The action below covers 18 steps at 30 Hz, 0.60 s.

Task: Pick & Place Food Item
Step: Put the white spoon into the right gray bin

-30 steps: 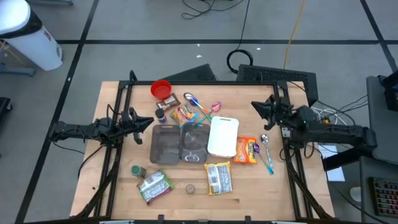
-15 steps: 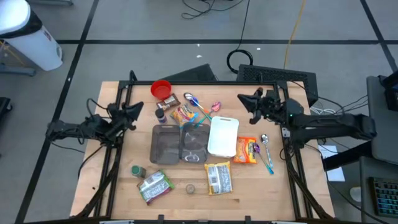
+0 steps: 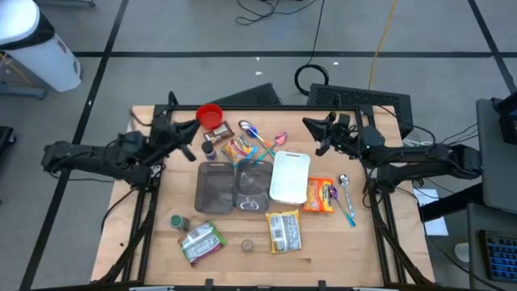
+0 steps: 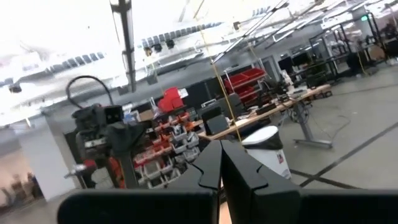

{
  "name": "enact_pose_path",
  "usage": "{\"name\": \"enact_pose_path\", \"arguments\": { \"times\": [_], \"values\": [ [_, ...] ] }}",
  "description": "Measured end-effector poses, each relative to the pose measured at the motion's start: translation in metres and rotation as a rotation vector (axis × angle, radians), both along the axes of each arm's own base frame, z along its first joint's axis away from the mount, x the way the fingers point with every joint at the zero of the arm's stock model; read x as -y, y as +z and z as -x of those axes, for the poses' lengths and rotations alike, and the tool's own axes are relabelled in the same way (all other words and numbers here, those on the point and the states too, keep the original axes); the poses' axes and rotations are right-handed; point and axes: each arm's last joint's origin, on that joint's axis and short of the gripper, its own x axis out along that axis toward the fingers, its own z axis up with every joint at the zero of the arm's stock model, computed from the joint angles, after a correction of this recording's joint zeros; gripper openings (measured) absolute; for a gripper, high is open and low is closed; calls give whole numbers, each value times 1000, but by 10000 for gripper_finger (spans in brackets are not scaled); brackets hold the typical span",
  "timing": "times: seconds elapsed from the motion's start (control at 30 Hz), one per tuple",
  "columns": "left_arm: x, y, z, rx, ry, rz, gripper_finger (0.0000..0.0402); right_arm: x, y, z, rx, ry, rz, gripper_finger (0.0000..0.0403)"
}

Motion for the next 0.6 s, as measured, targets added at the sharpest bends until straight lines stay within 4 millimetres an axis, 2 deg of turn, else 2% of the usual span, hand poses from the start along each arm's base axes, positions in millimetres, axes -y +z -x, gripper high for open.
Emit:
{"name": "enact_pose_path", "arguments": {
  "times": [0.13, 0.27, 0.5, 0.6],
  "values": [
    [-1, 13, -23, -29, 5, 34, 42, 5, 3, -13, -9, 1, -16, 1],
    [-1, 24, -34, 29, -2, 82, 42, 8, 12, -31, -24, -4, 24, 6],
    [0, 41, -39, 269, -34, 181, 42, 17, 12, -61, -57, -4, 6, 6],
    [0, 44, -38, 304, -53, 196, 42, 19, 9, -68, -52, 14, -38, 6]
  ]
}}
